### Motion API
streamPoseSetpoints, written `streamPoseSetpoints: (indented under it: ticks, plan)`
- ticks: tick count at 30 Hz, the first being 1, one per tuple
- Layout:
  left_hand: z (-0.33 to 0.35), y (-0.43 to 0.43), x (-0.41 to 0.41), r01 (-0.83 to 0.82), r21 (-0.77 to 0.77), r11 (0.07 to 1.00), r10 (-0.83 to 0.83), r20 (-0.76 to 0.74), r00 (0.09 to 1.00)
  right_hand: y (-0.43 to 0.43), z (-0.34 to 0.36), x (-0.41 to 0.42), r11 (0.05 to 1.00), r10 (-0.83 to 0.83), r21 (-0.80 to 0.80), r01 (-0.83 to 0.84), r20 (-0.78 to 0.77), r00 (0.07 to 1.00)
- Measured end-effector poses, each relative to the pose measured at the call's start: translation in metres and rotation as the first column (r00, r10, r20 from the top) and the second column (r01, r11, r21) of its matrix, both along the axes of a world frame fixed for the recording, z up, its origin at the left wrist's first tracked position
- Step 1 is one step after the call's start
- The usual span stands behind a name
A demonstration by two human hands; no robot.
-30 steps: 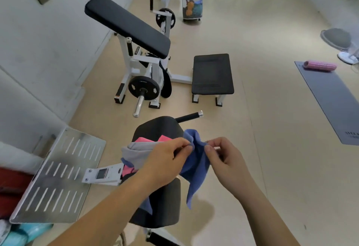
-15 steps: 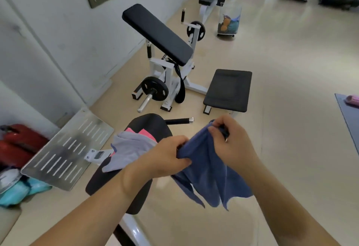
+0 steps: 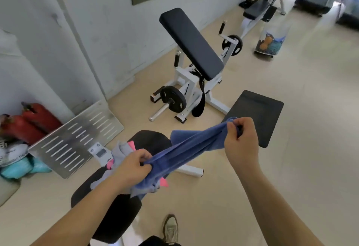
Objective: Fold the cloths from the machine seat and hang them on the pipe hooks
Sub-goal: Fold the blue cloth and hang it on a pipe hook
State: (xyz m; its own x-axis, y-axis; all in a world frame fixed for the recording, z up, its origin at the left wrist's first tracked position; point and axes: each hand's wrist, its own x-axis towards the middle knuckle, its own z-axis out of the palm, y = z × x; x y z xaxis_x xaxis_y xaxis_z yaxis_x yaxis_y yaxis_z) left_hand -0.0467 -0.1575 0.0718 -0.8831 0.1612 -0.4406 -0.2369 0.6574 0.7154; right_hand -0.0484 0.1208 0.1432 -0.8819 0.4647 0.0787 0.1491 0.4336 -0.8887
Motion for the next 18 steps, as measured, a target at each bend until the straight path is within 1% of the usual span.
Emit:
streamPoseSetpoints:
  ticks: [2,4,6,8,11,14,16,18]
  plan:
    - [-0.004,-0.003,-0.02,-0.198,0.048,0.979,0.197,0.019,0.98,0.006,-0.001,-0.032,0.999,0.034,-0.012,-0.034,0.03,0.999]
    - [-0.001,-0.008,-0.037,-0.374,0.102,0.922,0.371,0.047,0.927,0.006,-0.001,-0.064,0.996,0.084,-0.014,-0.083,0.071,0.994]
    - [0.007,-0.014,-0.048,-0.479,0.149,0.865,0.477,0.05,0.877,0.001,-0.002,-0.09,0.992,0.123,-0.02,-0.121,0.097,0.988]
    - [0.013,-0.023,-0.053,-0.545,0.164,0.822,0.545,0.049,0.837,-0.008,-0.003,-0.117,0.985,0.173,-0.022,-0.171,0.115,0.978]
    - [0.013,-0.04,-0.049,-0.663,0.156,0.732,0.669,0.02,0.743,-0.039,-0.008,-0.165,0.945,0.325,-0.03,-0.325,0.172,0.93]
    - [0.02,-0.062,-0.046,-0.787,0.094,0.61,0.792,-0.046,0.609,-0.082,-0.014,-0.207,0.87,0.489,-0.035,-0.492,0.195,0.85]
    - [0.037,-0.082,-0.046,-0.84,0.081,0.537,0.841,-0.132,0.525,-0.109,-0.009,-0.229,0.795,0.604,-0.042,-0.606,0.163,0.78]
    - [0.057,-0.099,-0.044,-0.874,0.1,0.475,0.869,-0.207,0.448,-0.131,0.002,-0.249,0.718,0.695,-0.049,-0.694,0.104,0.711]
